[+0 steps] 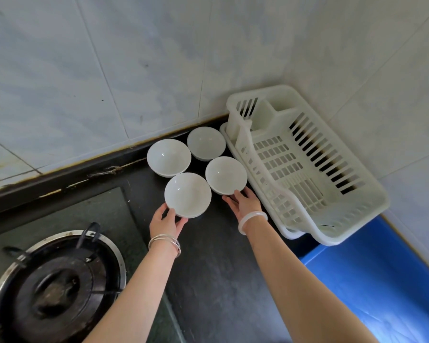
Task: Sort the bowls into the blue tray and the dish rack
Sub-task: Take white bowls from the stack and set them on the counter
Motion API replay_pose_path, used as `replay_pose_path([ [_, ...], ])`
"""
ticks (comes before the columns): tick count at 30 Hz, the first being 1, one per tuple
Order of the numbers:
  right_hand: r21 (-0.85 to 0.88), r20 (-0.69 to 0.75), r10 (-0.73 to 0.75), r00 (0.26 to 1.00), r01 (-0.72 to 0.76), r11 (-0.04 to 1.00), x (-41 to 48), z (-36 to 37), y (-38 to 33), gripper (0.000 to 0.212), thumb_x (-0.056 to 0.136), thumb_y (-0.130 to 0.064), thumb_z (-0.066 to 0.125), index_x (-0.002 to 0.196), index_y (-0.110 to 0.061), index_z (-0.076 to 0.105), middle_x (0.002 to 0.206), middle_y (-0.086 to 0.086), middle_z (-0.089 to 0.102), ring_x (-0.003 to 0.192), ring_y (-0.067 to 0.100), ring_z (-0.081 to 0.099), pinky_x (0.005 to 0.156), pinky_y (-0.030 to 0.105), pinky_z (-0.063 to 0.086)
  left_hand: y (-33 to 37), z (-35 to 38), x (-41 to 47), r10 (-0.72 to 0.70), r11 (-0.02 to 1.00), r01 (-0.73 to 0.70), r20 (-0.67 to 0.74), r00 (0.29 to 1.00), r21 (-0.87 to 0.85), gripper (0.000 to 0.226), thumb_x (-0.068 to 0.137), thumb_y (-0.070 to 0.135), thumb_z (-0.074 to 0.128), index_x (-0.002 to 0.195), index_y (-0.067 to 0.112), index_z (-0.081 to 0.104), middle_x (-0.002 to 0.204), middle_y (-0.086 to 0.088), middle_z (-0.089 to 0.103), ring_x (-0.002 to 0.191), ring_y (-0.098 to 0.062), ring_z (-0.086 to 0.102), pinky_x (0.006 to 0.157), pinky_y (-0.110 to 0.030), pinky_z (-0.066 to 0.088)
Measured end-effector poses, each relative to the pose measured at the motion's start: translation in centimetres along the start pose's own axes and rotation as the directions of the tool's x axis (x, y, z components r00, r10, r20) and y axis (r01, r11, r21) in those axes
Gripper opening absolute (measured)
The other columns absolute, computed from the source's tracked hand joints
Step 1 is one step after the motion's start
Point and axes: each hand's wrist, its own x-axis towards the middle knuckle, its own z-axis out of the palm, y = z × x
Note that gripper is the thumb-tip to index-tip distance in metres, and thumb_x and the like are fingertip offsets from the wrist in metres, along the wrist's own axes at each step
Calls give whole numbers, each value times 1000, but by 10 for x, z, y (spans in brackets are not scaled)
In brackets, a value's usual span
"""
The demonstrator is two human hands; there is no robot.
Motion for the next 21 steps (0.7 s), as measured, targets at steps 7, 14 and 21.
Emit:
replay_pose_path([
  [7, -51, 26, 60, 998, -58, 997, -6, -3, -4, 45, 95, -14, 50, 138, -20, 41, 128, 15, 57, 87, 24, 66, 72, 31, 54, -3, 1, -2, 29, 998, -27, -31, 999, 64, 34, 88, 5, 56, 121, 15, 56, 127, -6, 53, 107, -28, 58, 75, -30, 54],
  [14, -281, 56, 97, 994, -77, 957, -32, -25, -11, 39, 97, -28, 44, 135, -19, 44, 125, 9, 60, 94, 24, 65, 83, 34, 53, -19, -5, -28, 122, 954, -152, 128, 984, 258, 44, 91, 1, 46, 135, 7, 44, 139, -20, 46, 129, -33, 45, 103, -38, 40],
  [21, -542, 69, -112, 991, 132, 830, -104, -103, -6, 26, 97, -24, 41, 113, -17, 60, 94, -1, 69, 78, 16, 67, 69, 25, 52, -72, -15, -99, -75, 821, -183, 420, 904, 541, 33, 92, 11, 50, 124, 8, 55, 116, -7, 59, 102, -21, 60, 88, -27, 47],
])
